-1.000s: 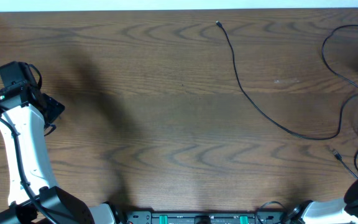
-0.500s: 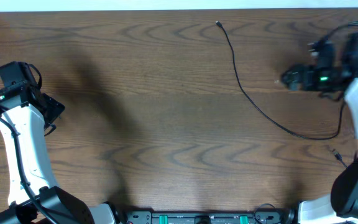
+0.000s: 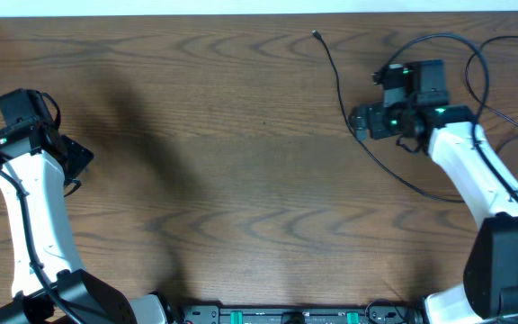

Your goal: Untangle cables

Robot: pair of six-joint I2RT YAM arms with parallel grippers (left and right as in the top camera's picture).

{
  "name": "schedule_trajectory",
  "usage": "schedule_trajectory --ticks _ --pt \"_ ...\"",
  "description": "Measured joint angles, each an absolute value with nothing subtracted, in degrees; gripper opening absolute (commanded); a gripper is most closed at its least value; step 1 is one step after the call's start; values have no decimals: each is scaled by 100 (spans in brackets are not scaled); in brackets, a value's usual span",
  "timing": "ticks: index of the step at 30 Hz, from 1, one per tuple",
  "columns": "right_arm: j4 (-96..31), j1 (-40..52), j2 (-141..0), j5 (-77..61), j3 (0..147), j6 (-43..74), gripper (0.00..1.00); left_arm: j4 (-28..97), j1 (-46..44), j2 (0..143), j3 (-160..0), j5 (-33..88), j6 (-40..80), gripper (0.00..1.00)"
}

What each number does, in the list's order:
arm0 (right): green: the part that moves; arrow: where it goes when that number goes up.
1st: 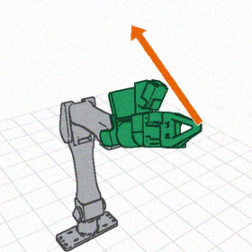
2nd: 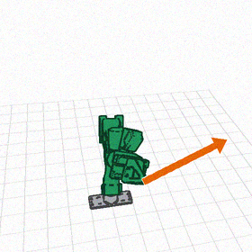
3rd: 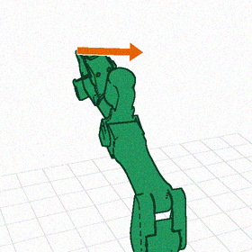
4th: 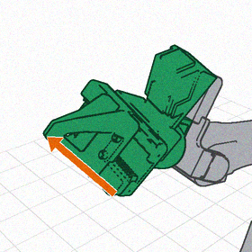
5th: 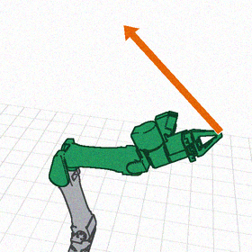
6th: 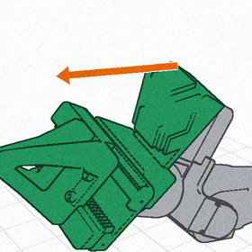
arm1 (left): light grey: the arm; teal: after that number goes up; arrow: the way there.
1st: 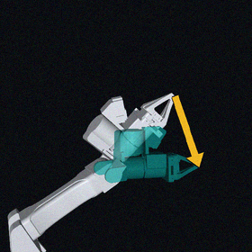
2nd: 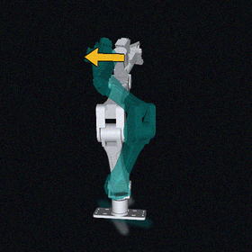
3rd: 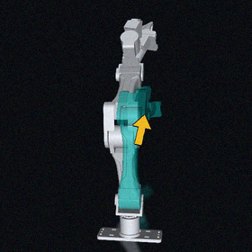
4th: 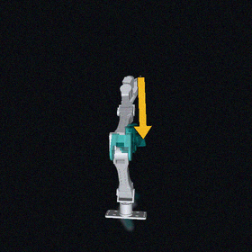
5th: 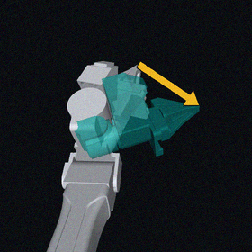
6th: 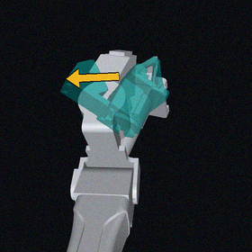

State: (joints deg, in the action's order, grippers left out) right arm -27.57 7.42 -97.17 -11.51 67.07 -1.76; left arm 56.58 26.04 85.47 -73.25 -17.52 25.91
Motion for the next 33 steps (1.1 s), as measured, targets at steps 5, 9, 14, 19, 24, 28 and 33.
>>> schedule_trajectory --ticks 5,9,14,19,24,28,33 --pt "-2921 1000 -10241 -996 7019 32 99 5658 2604 8547 -7325 -1752 2591 98" --pt "-3146 1111 -10818 -906 7568 130 99 5660 2604 8545 -7325 -1752 2591 98" --pt "-3148 1216 -11290 -652 8110 191 97 5658 2604 8547 -7325 -1752 2591 98" --pt "-2908 1297 -11570 -364 8300 228 90 5658 2604 8547 -7325 -1750 2591 98" --pt "-2777 1299 -11876 -255 8326 239 86 5658 2604 8547 -7325 -1750 2591 98" --pt "-2698 1321 -12081 -167 8326 242 87 5658 2604 8545 -7325 -1752 2591 98" --pt "-2558 1448 -12189 19 8326 239 86 5660 2604 8547 -7325 -1752 2591 98"
